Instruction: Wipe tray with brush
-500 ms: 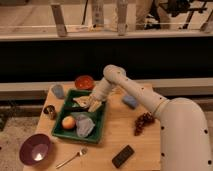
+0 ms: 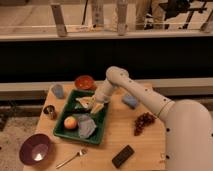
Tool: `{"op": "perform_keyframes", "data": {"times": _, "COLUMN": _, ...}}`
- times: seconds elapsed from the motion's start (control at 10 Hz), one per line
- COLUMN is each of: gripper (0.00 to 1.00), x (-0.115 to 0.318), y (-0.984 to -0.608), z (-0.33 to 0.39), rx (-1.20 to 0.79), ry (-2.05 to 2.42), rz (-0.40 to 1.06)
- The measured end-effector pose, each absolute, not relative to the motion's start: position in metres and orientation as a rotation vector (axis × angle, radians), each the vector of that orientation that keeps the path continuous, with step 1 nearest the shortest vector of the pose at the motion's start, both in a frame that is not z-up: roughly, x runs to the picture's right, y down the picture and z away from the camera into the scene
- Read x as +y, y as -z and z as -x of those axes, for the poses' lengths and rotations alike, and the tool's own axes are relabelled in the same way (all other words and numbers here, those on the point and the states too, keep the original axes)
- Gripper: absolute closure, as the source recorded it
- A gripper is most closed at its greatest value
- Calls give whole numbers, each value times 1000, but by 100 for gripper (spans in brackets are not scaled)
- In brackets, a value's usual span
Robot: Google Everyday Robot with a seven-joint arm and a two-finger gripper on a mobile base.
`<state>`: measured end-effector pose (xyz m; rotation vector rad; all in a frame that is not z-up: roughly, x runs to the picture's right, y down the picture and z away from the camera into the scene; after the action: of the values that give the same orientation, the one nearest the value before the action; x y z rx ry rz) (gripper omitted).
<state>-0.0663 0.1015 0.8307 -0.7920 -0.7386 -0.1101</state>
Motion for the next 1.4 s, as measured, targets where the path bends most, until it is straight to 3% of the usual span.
{"op": "perform_keyframes", "data": {"times": 1.4, "gripper": 100, "x": 102, "y": -870, "z": 96, "rx": -763, "ry": 129, "rz": 771}}
